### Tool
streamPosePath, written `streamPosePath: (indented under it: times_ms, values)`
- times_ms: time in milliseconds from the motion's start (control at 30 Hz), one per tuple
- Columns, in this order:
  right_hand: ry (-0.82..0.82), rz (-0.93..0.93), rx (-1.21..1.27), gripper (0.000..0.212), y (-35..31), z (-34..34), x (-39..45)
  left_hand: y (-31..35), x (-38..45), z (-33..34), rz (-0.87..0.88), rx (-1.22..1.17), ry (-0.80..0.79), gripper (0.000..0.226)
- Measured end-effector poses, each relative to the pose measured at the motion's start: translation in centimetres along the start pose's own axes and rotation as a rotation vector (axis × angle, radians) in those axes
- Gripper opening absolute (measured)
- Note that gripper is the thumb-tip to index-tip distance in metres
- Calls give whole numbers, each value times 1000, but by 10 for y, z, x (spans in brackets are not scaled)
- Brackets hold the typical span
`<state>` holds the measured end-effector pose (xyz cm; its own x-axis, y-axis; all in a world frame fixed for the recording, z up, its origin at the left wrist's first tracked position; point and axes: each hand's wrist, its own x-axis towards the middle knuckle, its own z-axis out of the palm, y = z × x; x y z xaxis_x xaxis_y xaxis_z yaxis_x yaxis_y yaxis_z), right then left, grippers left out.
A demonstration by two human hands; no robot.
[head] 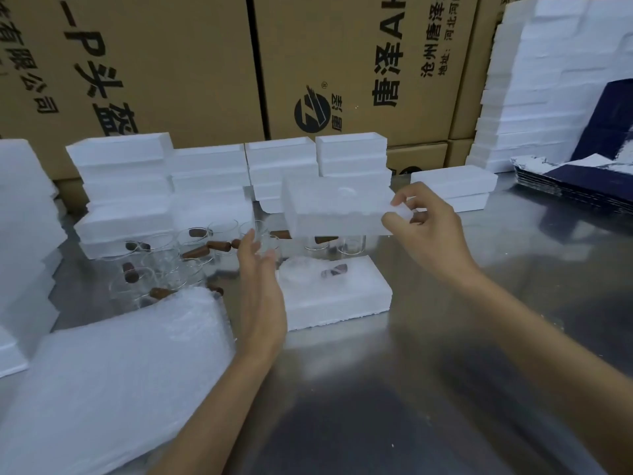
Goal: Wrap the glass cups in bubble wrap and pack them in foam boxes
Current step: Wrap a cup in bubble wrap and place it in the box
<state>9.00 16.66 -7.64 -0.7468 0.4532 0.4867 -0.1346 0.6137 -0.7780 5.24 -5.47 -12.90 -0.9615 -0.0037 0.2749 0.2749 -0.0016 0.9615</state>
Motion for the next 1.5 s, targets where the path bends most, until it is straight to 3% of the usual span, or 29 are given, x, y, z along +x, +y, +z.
streamPosePath:
  times_ms: [67,133,233,333,767,833,900,1000,1067,1233,1333,1500]
  values:
    - [-46,-22,-38,26,-11,1,-16,9,3,-7,-50,-130,57,65]
    - [-101,-40,-122,22,-13,7,-31,14,3,-12,-70,-157,7,61]
    - [-160,-18,-179,19,-8,18,-47,14,-3,-14,-76,7,-111,41]
    - [-127,13,-120,18,-3,23,-56,12,-6,-14,-41,132,-117,33]
    - [-59,45,-170,20,0,27,-74,1,2,-15,-152,137,-194,33]
    - [-34,-67,-408,24,-4,27,-77,1,0,-13,-143,145,-195,36]
    - [-14,-299,-606,38,-12,31,-86,1,-3,-11,-125,156,-191,36]
    - [-196,-453,-664,61,-23,48,-105,-1,-8,-9,-115,116,-231,32]
    - [-212,-401,-755,69,-20,60,-113,-2,-16,-6,-114,86,-306,32]
    - [37,-320,-879,61,2,50,-91,-12,-22,22,-253,-206,-487,51]
    - [23,-244,-965,63,24,37,-62,-18,-17,45,-321,-200,-505,56]
    - [-5,-73,-1030,63,65,20,-4,-25,4,67,-315,-102,-460,19]
